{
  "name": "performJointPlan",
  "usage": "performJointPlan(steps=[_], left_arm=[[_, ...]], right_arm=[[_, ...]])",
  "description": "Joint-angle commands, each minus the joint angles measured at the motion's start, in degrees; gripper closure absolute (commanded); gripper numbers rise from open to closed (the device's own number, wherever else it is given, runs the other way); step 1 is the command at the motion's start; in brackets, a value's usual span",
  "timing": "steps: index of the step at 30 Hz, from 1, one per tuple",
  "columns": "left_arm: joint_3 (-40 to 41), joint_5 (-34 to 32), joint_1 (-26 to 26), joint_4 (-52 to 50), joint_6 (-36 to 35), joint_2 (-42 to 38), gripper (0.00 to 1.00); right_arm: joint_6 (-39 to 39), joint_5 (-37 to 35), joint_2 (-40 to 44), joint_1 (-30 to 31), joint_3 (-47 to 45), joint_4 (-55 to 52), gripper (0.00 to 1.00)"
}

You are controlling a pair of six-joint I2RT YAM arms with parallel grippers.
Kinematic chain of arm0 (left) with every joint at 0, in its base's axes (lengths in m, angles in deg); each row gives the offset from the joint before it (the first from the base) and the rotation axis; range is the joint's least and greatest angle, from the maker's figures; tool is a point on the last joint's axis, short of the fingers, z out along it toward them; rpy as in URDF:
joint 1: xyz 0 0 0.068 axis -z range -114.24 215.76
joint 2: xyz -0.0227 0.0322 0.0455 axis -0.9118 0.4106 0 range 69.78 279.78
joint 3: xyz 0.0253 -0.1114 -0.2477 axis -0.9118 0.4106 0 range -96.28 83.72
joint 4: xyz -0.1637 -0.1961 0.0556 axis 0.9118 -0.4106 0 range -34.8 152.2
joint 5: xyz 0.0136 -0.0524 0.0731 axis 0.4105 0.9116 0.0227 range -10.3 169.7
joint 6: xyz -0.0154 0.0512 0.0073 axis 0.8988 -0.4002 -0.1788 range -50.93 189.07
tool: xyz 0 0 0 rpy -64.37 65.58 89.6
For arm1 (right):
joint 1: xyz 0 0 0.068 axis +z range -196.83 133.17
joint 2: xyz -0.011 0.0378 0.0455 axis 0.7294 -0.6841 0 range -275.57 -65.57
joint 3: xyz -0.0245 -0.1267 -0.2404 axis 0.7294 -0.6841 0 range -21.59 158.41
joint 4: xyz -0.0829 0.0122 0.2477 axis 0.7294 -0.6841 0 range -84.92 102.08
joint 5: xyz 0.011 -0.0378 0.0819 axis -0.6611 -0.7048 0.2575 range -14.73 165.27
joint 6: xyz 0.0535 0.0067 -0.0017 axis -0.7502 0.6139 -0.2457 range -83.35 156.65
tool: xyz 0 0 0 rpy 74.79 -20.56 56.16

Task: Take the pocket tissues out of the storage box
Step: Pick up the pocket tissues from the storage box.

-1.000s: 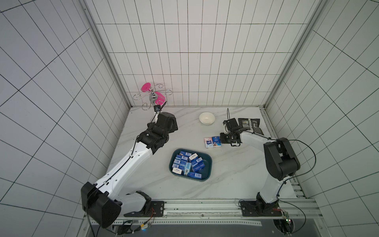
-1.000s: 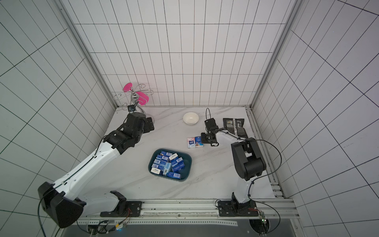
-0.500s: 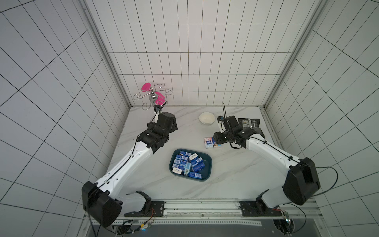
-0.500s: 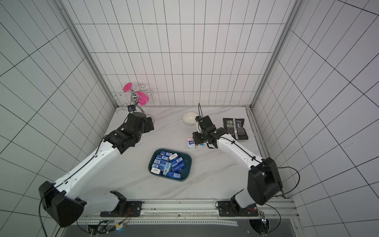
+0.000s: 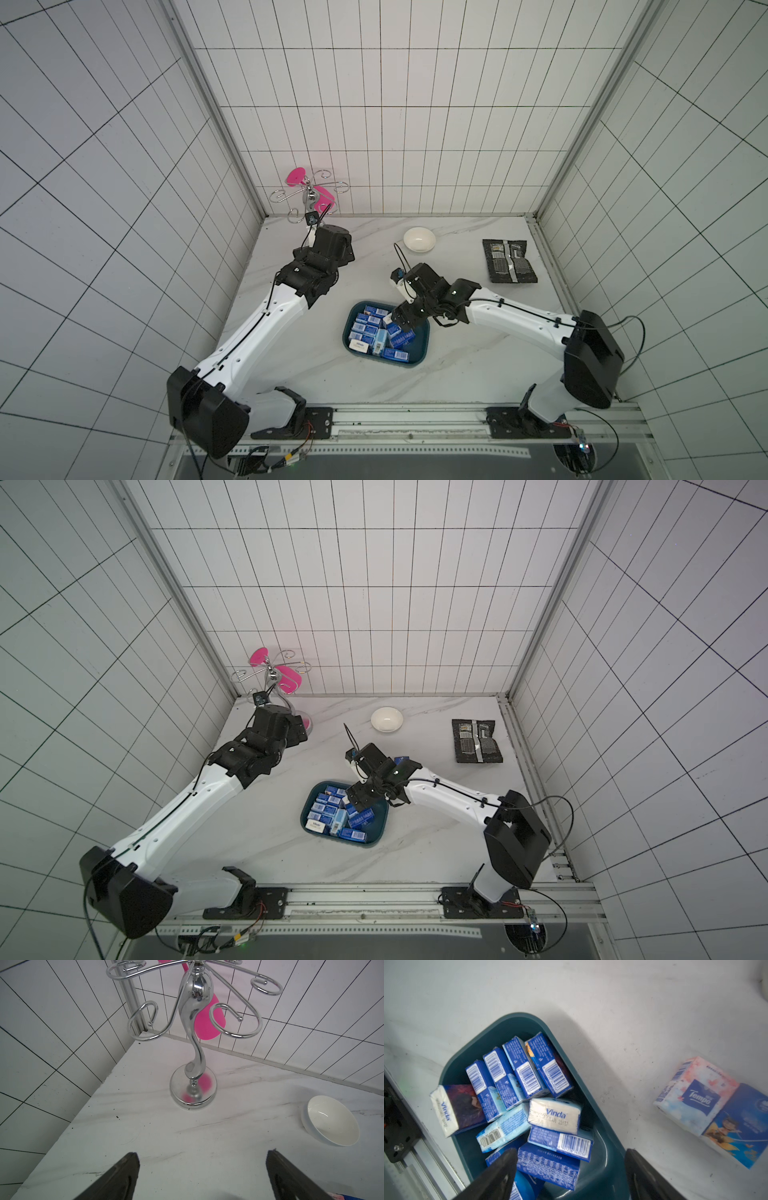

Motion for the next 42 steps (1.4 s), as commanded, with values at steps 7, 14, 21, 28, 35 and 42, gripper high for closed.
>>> performJointPlan(steps=[7, 14, 21, 28, 35, 42], left_arm=[[-0.4, 0.9, -1.2, 0.1, 0.3, -2.2, 0.01], [0.2, 1.4, -1.2, 0.3, 0.6, -2.3, 0.02], [0.2, 1.5, -1.2, 0.4, 0.4, -2.8, 0.01], [0.1, 1.6, -1.2, 0.3, 0.2, -3.4, 0.01], [0.2, 1.5, -1.2, 0.3, 0.2, -3.6, 0.01], [0.0, 1.7, -1.2, 0.4, 0.2, -3.4, 0.01]], right_arm=[[-0.4, -3.2, -5.7, 3.5, 5.7, -0.3, 0.16], [-0.9, -4.1, -8.2, 3.7, 7.3, -0.6, 0.18], [-1.4, -5.1, -10.5, 3.7, 8.8, -1.3, 0.22], [-1.6, -5.0, -11.9, 3.7, 9.0, -1.5, 0.29], [-1.9, -6.1, -12.5, 3.8, 9.3, -2.2, 0.43], [-2.9, -6.3, -7.3, 3.8, 8.5, -2.0, 0.52]])
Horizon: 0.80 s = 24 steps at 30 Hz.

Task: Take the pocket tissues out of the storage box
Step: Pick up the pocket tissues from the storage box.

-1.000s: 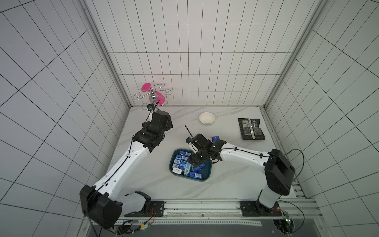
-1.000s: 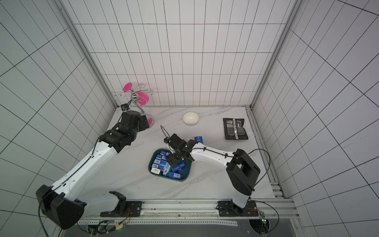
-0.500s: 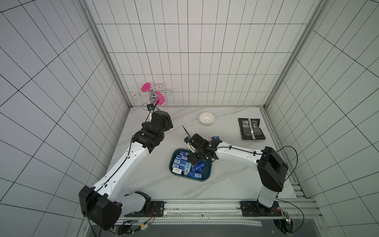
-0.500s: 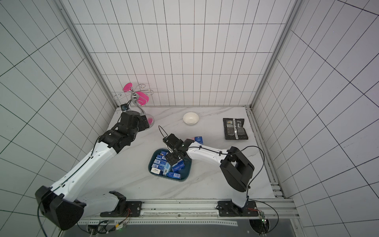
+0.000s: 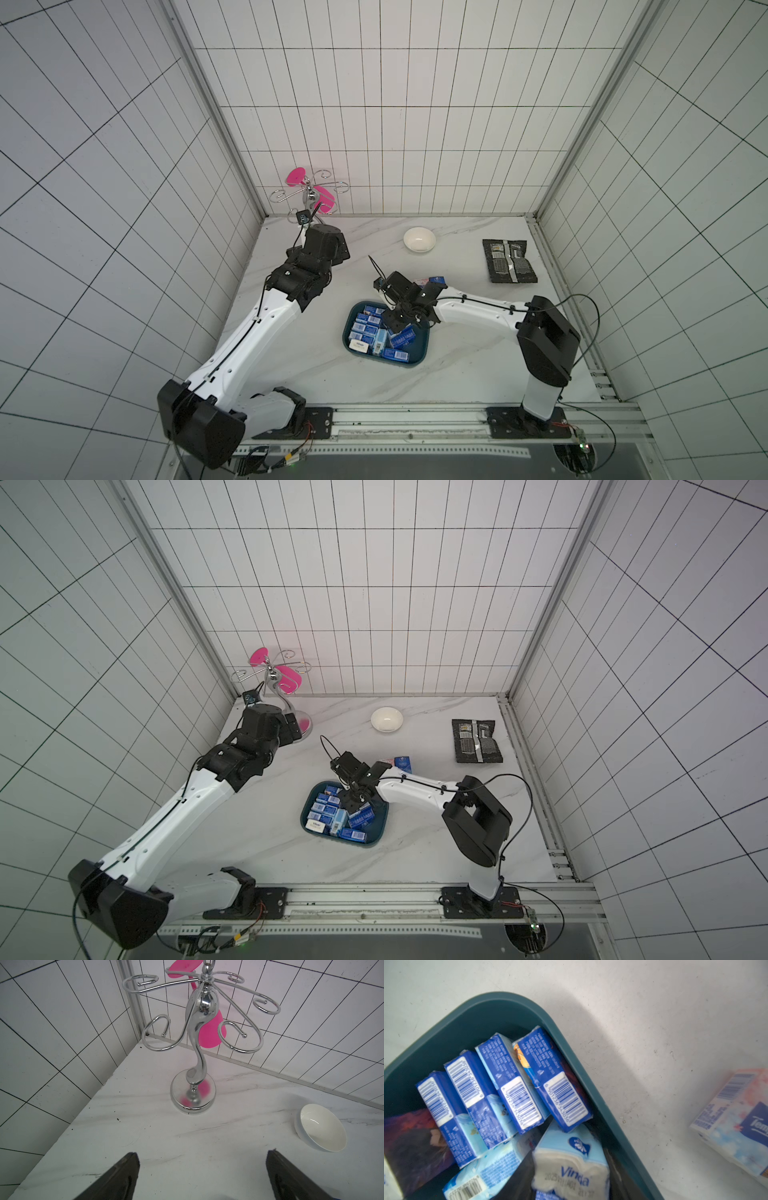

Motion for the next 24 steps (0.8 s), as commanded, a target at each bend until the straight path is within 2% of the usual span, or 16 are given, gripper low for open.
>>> performJointPlan(steps=[1, 9, 14, 18, 20, 24], left_arm=[[0.0, 0.3, -0.1, 0.3, 0.1, -0.7, 0.01], [0.1, 0.5, -0.2, 0.2, 0.2, -0.8, 0.01], [0.1, 0.3, -0.2, -0.1, -0.1, -1.3, 0.01], [-0.4, 0.3, -0.2, -0.2, -0.3, -1.3, 0.02], [-1.2, 0.4, -0.2, -0.5, -0.2, -0.8, 0.02], [-1.5, 1.7, -0.3, 0.2, 0.3, -0.4, 0.01]], right_arm=[[-0.8, -1.5, 4.9, 0.4, 1.2, -1.2, 0.52], [-0.5, -5.1, 13.7, -1.4, 1.1, -6.3, 0.53], [-0.5, -4.9, 19.7, -9.3, -2.2, -12.4, 0.53], [-1.0, -2.0, 25.5, -16.5, -6.8, -16.6, 0.52], [-0.9, -0.9, 25.8, -19.9, -7.7, -20.8, 0.52], [-1.1, 0.3, 23.4, -23.2, -10.0, -24.5, 0.52]])
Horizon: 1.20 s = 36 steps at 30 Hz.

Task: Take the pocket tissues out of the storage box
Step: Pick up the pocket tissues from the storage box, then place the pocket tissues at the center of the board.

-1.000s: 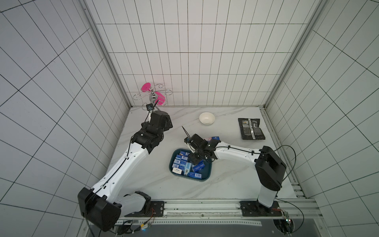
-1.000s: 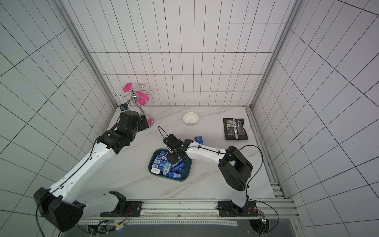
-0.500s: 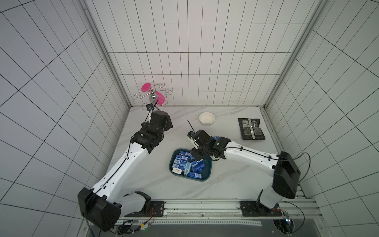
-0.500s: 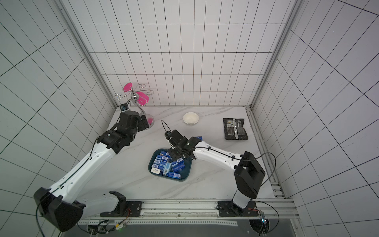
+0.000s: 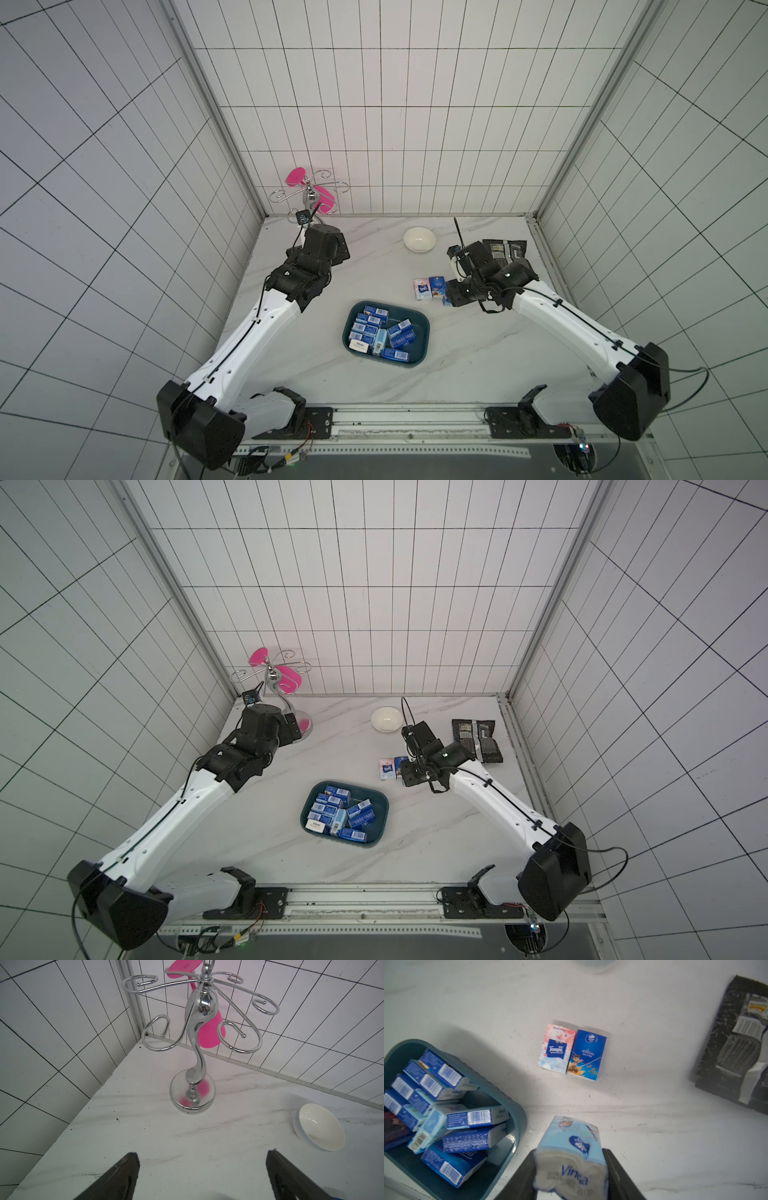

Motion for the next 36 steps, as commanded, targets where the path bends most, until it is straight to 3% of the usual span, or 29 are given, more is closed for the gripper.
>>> performJointPlan(steps=[1, 14, 24, 30, 36], left_arm=[[-1.6, 1.2, -0.2, 0.3, 0.3, -0.1, 0.01], [-3.3, 3.4, -1.0, 1.8, 0.3, 2.2, 0.01], [-3.6, 4.5, -1.6, 2.0, 0.6, 2.2, 0.01], [-3.2, 4.1, -1.6, 2.0, 0.4, 1.4, 0.01], [-3.1, 4.8, -1.6, 2.1, 0.7, 1.4, 0.01]], right_arm=[[-0.7, 2.3, -2.4, -1.4, -3.0, -7.2, 0.52], [-0.2, 7.0, -15.1, -1.4, -3.3, -9.6, 0.51], [0.8, 6.5, -20.2, -2.3, -0.8, -7.5, 0.33], [0.1, 4.6, -17.2, -2.2, 0.3, -7.8, 0.28], [0.0, 7.7, -8.6, -0.7, -6.3, -4.0, 0.23]])
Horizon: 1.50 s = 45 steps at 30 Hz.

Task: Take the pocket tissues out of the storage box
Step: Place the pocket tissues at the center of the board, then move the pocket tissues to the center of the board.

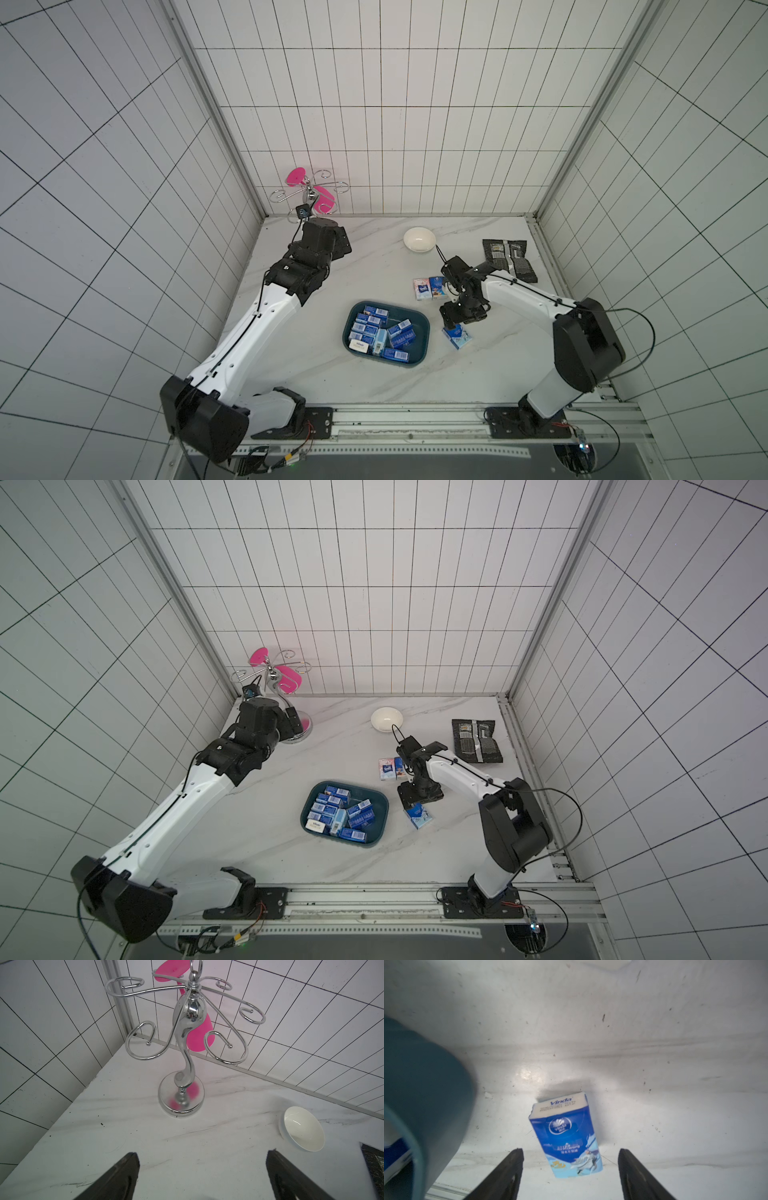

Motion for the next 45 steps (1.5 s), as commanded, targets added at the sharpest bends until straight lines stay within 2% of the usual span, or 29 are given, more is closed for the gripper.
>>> performJointPlan(steps=[1, 8, 21, 23, 28, 31, 39, 45], left_arm=[[-0.4, 0.7, 0.0, 1.0, 0.4, -0.4, 0.01], [0.0, 1.0, 0.3, 1.3, 0.8, -0.6, 0.02], [1.5, 0.2, 0.3, 2.0, 0.5, -1.1, 0.02], [1.4, 0.2, 0.3, 2.0, 0.5, -1.0, 0.01], [1.7, 0.2, 0.3, 2.1, 0.6, -0.9, 0.01], [1.9, 0.2, 0.3, 2.1, 0.7, -0.9, 0.01], [1.9, 0.5, 0.3, 2.1, 0.8, -1.6, 0.02], [0.2, -0.5, 2.1, 1.3, -0.2, -1.2, 0.01]], right_arm=[[0.3, 2.3, 5.0, 1.3, -4.5, 2.7, 0.22], [0.6, 1.3, 3.9, 1.9, -8.8, 5.7, 0.21], [-1.1, -1.1, -2.5, 2.9, -9.8, 9.0, 0.21], [-1.3, -1.1, -2.4, 2.9, -10.2, 9.4, 0.23], [-2.3, -1.0, -0.6, 3.0, -11.2, 9.7, 0.37], [-2.8, -1.6, 0.2, 2.9, -11.2, 9.7, 0.42], [-4.8, -5.4, -1.0, 1.2, -9.3, 12.2, 0.44], [-3.6, -8.5, -6.2, -5.5, 0.0, 12.5, 0.45]])
